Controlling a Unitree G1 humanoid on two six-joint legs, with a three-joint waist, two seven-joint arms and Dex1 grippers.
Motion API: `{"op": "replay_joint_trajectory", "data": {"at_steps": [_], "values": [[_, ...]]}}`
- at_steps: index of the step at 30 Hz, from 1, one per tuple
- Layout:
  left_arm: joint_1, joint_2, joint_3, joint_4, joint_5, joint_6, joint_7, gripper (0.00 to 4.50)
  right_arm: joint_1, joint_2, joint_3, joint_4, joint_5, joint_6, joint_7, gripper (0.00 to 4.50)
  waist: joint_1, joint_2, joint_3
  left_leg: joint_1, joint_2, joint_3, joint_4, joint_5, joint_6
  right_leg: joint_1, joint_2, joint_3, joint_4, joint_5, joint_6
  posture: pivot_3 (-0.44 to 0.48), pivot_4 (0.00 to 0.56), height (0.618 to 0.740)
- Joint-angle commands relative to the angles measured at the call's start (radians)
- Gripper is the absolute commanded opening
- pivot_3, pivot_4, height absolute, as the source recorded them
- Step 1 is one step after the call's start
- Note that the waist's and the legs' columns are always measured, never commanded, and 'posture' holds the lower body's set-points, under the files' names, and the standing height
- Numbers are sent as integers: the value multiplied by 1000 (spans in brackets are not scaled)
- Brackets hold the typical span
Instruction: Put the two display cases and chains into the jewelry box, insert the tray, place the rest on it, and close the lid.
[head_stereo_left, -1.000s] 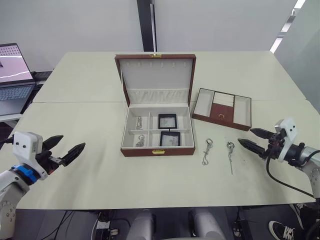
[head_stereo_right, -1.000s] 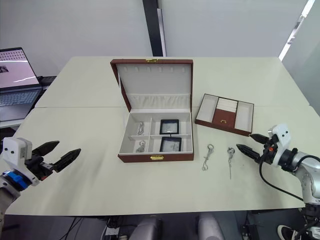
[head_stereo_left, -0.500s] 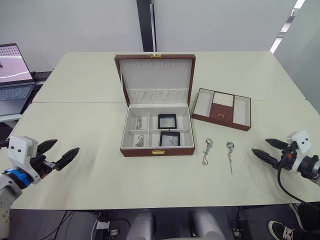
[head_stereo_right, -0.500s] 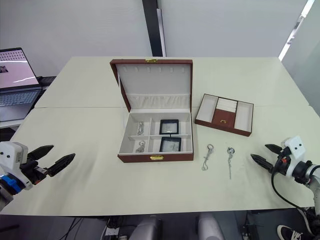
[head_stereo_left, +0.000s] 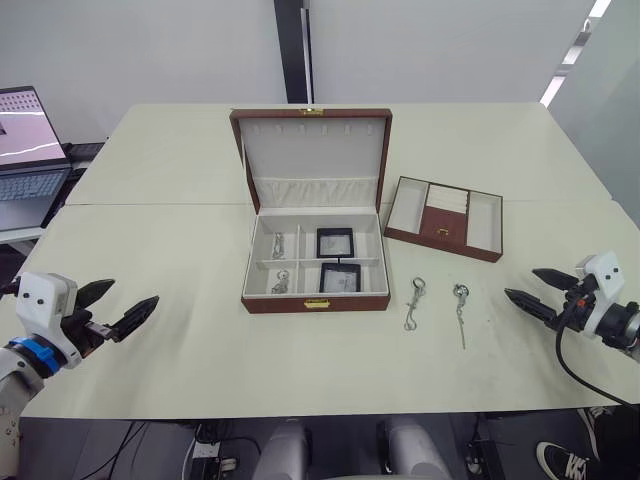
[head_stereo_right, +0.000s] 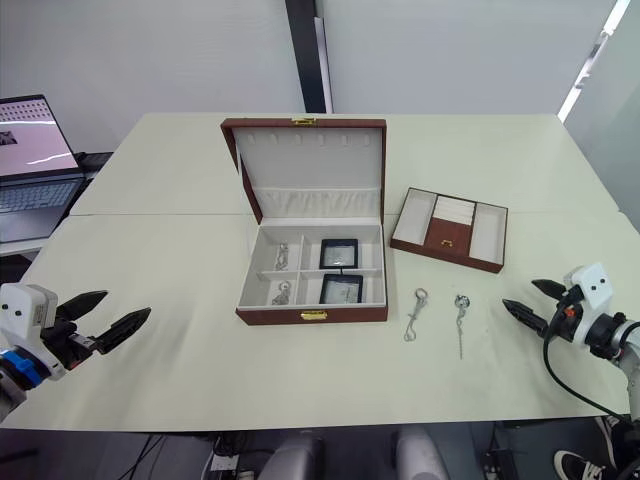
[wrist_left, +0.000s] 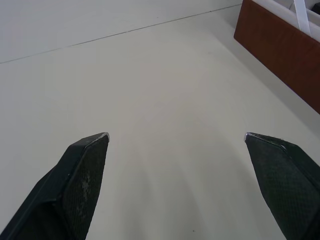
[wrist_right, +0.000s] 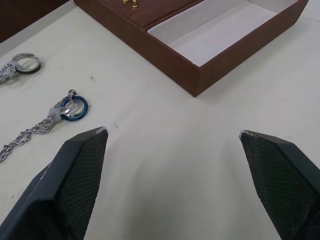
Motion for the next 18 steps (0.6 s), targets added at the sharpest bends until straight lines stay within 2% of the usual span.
{"op": "replay_joint_trajectory", "data": {"at_steps": [1,10,18], "values": [[5,7,45,-35,-4,-12,6,4500,-17,-28,-13,-31,6,0,-1,4468,0,0,0,0,0,0,0,0,0,0,0,0,0,0,0,0,150,740],[-24,11,4,-149,-31,30,3,4500,-83,-64,25,-59,12,12,48,4468,0,0,0,0,0,0,0,0,0,0,0,0,0,0,0,0,150,740],[-105,11,-131,-315,-69,94,-42,4500,-249,-169,158,-28,-11,58,211,4468,0,0,0,0,0,0,1,0,0,0,0,0,1,0,0,0,150,740]]}}
